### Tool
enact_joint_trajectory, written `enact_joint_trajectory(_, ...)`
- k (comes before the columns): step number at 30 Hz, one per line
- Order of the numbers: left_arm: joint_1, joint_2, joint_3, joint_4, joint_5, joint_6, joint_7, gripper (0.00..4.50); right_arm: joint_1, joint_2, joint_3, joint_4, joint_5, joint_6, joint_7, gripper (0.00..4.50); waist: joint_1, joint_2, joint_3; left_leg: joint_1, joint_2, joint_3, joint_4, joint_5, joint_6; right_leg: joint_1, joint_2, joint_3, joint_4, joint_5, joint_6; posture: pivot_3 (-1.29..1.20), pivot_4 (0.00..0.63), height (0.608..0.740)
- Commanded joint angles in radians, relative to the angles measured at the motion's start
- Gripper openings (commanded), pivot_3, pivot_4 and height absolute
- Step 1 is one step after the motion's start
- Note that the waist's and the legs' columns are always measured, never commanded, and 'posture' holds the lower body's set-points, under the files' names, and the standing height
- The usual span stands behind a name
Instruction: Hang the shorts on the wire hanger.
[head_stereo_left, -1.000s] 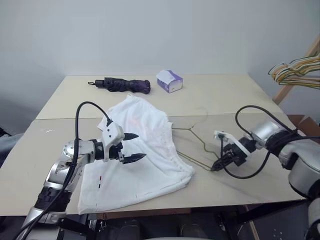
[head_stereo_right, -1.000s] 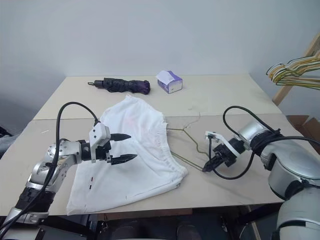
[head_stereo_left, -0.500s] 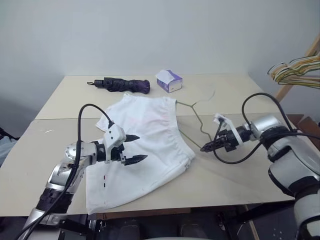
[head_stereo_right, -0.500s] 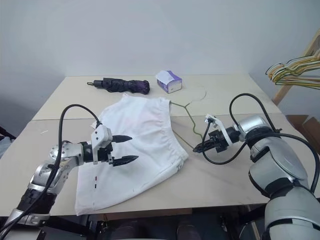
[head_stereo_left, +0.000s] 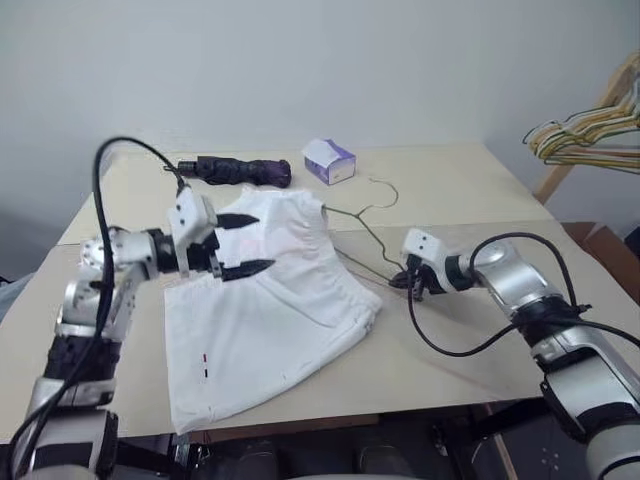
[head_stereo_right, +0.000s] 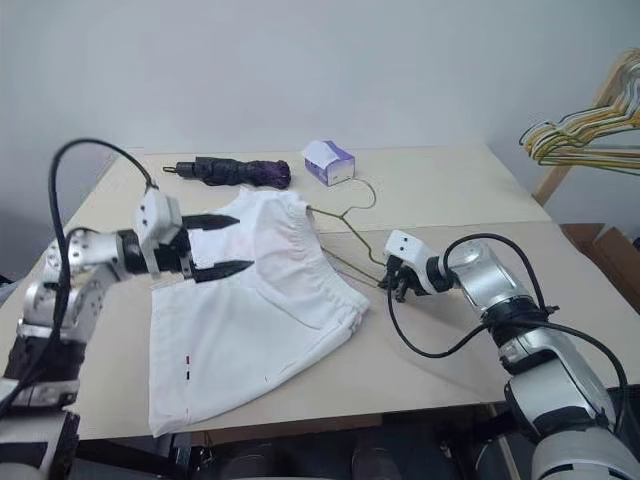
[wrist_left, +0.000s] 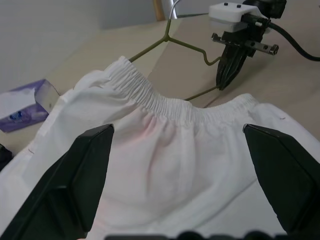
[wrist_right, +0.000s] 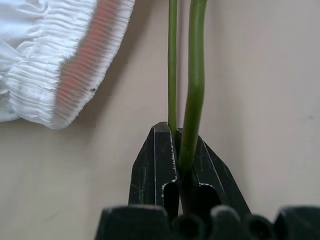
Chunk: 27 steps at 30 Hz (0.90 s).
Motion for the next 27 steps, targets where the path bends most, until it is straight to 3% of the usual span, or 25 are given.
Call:
enact_joint_trajectory(1,-0.122,0.014,0.026,0.103,0.007,-0.078,-0.036,4.48,-0.017,-0.019,-0.058,-0.129,-0.066,0.034,-0.042,0.0,-0.006,0.0,0.0,0.0,0.0,0.0,0.0,0.0,0.0,0.0,0.0,0.0,0.0,0.0,0.0,-0.11,0.0,0.74)
enact_joint_trajectory(7,-0.444,0.019,-0.015,0.456,0.081,-0.258,-0.171,4.48,-0.044,-0.032,-0.078,-0.27,-0.117,0.138,-0.013,0.0,-0.027,0.0,0.0,-0.004,0.0,-0.002,0.003,0.0,0.0,0.0,0.0,-0.002,-0.001,0.0,0.001,-0.11,0.0,0.74)
enact_joint_trajectory(13,-0.726,0.009,-0.175,0.876,0.2,-0.467,-0.423,4.48,-0.067,-0.038,-0.068,-0.403,-0.128,0.221,0.054,0.0,-0.051,0.0,0.0,-0.006,-0.001,-0.003,0.003,0.0,0.0,-0.001,0.0,-0.004,-0.002,-0.001,0.002,-0.12,0.0,0.74)
enact_joint_trajectory(19,-0.852,-0.012,-0.423,1.018,0.189,-0.558,-0.444,4.48,-0.085,-0.036,-0.041,-0.49,-0.144,0.299,0.105,0.0,-0.073,0.0,0.001,-0.008,0.0,-0.005,0.004,0.0,0.0,-0.003,0.0,-0.004,-0.001,-0.001,0.003,-0.14,0.0,0.74)
enact_joint_trajectory(27,-0.92,-0.076,-0.543,1.082,0.171,-0.563,-0.444,4.48,-0.098,-0.025,-0.018,-0.519,-0.176,0.288,0.131,0.0,-0.081,0.0,0.001,-0.022,-0.001,-0.011,0.013,-0.001,0.001,-0.016,0.0,-0.004,0.008,-0.002,0.004,-0.16,0.0,0.74)
